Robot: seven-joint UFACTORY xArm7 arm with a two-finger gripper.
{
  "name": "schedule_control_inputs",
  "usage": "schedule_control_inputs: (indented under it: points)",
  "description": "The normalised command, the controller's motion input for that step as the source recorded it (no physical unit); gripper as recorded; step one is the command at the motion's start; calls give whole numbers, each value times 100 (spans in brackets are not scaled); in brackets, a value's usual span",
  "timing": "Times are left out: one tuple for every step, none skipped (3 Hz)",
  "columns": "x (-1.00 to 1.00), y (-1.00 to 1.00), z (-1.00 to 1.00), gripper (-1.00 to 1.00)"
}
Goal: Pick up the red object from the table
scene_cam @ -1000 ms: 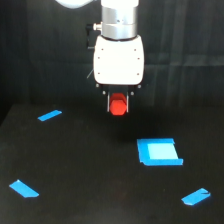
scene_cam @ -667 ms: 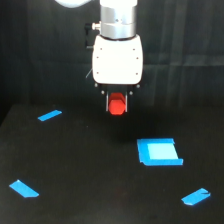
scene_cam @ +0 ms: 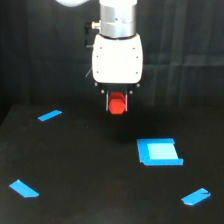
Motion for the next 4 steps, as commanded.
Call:
schedule_control_inputs:
  points:
    - [-3, -3, 14, -100]
    - [-7, -3, 18, -92]
    - [0, -7, 17, -100]
    - [-10, 5, 15, -97]
